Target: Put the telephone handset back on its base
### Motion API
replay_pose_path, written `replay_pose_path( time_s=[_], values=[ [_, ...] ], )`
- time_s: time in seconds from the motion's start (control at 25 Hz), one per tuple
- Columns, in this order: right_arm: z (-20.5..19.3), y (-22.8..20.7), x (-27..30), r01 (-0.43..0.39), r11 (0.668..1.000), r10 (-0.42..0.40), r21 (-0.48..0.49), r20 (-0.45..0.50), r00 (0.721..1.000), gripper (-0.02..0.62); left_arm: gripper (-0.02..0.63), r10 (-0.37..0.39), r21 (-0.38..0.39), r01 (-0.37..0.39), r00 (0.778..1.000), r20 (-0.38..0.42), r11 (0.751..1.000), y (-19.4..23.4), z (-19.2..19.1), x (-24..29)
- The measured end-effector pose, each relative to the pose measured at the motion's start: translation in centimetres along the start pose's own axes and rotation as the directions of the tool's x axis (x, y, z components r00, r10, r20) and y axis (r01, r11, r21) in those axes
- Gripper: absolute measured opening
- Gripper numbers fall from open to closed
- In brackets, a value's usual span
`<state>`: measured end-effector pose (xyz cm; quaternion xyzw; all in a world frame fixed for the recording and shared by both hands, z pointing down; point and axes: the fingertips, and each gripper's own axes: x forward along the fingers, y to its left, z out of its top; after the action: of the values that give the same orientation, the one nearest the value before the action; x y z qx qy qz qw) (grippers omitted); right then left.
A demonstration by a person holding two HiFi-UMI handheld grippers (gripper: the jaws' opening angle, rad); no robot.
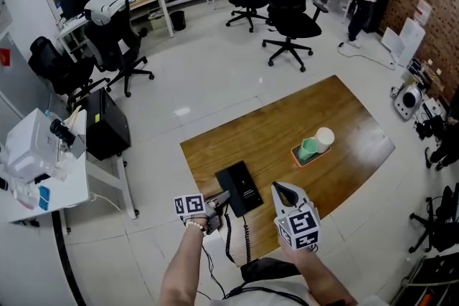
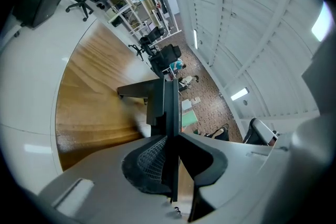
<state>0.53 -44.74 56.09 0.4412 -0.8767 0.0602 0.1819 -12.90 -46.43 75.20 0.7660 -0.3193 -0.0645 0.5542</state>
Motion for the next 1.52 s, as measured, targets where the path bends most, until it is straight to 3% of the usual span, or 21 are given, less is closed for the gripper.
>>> replay_pose_path(
  time_s=[0.4,0.52,0.64,0.8,1.0,1.08,1.16,1.36,1.52],
  values=[
    [-0.2,-0.4,0.6,-0.001,1.000,0.001,-0.001,-0.013,1.000,0.000,0.071,-0.088,-0.038,0.088,0.996,0.007,0.995,0.3,-0.3,0.2],
    [0.0,-0.6,0.9,-0.003,1.000,0.003,-0.003,-0.016,1.000,0.000,0.081,-0.102,-0.087,0.103,0.995,0.009,0.991,0.8,-0.4,0.1],
    [0.1,-0.5,1.2,-0.008,1.000,0.007,-0.010,-0.015,1.000,0.000,0.172,-0.054,-0.096,0.053,0.998,-0.013,0.994,1.9,-0.7,0.1],
    [0.4,-0.1,1.3,-0.016,1.000,0.016,-0.016,-0.009,1.000,0.000,0.195,0.061,-0.013,-0.062,0.998,-0.018,0.998,2.2,-0.4,-0.5],
    [1.4,0.8,0.7,-0.022,1.000,0.022,-0.021,0.008,1.000,0.000,0.193,0.172,0.051,-0.178,0.979,0.111,0.983,-0.1,0.9,-4.3],
    [2.0,1.2,0.4,-0.024,0.999,0.024,-0.026,0.017,1.000,0.000,0.137,0.232,0.073,-0.249,0.954,0.187,0.966,-1.1,1.3,-6.6],
    [2.3,1.6,-0.2,-0.023,0.999,0.024,-0.028,0.024,0.999,0.000,0.006,0.290,0.106,-0.320,0.929,0.230,0.941,-2.5,0.8,-8.6],
    [3.1,3.0,-2.2,-0.018,0.999,0.019,-0.026,0.053,0.998,0.000,0.005,0.330,0.269,-0.413,0.894,0.305,0.870,-8.9,-0.7,-12.5],
    [3.6,4.4,-4.8,-0.005,1.000,0.008,-0.030,0.079,0.997,0.000,0.004,0.360,0.320,-0.469,0.867,0.344,0.823,-12.6,-2.9,-14.8]
  ],
)
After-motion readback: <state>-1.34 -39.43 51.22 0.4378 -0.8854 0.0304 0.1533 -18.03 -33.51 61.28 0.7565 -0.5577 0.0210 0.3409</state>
